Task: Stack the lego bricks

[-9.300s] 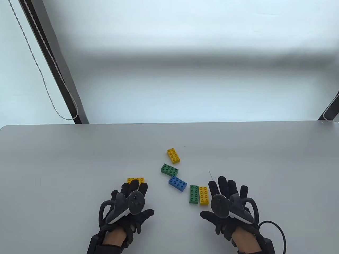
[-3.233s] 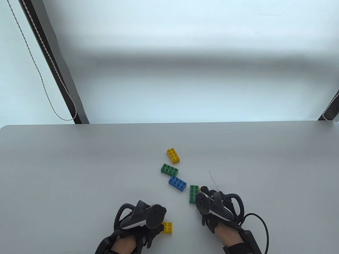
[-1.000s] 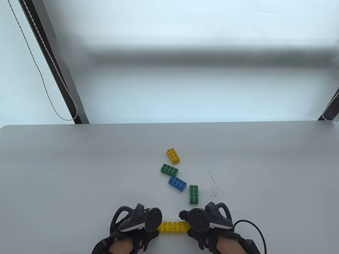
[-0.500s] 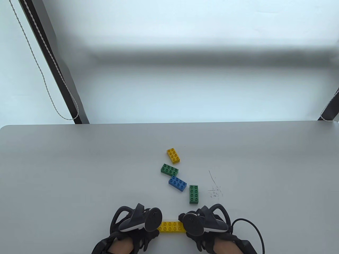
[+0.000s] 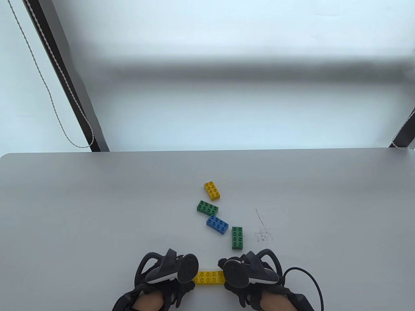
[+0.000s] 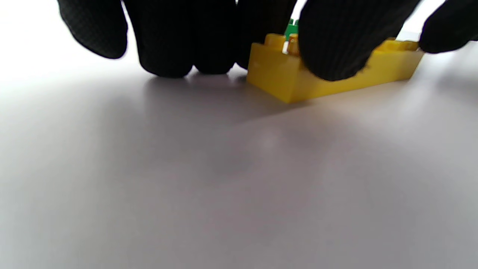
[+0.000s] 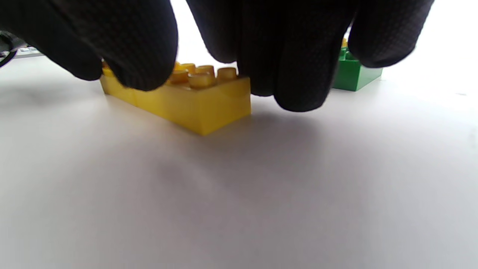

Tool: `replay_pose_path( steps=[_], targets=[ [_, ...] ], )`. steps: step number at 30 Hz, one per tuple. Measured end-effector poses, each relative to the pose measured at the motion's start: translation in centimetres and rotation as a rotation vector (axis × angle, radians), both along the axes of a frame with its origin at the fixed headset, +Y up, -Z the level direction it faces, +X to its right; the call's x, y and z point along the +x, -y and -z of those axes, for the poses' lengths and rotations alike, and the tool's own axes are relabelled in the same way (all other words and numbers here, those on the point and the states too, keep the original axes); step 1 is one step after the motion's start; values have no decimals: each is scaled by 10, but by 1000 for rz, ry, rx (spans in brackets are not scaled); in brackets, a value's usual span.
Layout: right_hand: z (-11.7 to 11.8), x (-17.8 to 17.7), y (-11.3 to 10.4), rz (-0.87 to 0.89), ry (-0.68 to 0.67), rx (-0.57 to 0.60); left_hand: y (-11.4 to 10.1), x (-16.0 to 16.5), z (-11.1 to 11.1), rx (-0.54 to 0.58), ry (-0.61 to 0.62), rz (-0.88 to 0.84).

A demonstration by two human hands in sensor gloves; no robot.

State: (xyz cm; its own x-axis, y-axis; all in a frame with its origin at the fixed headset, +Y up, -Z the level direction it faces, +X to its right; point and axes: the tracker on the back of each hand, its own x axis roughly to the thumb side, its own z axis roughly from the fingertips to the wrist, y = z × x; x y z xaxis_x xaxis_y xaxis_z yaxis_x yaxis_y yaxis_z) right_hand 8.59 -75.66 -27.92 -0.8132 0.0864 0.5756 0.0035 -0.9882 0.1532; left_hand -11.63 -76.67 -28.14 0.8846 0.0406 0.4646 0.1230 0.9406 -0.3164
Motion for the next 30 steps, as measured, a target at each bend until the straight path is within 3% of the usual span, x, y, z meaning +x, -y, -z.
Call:
replay_pose_path(
  steps=[17,30],
  targets=[
    [29,36,-8,130,313,158,0,0,0,0,-1,0],
    [61,30,-1,-1,520,186,-1,1,0,10,-2,-1]
  ],
)
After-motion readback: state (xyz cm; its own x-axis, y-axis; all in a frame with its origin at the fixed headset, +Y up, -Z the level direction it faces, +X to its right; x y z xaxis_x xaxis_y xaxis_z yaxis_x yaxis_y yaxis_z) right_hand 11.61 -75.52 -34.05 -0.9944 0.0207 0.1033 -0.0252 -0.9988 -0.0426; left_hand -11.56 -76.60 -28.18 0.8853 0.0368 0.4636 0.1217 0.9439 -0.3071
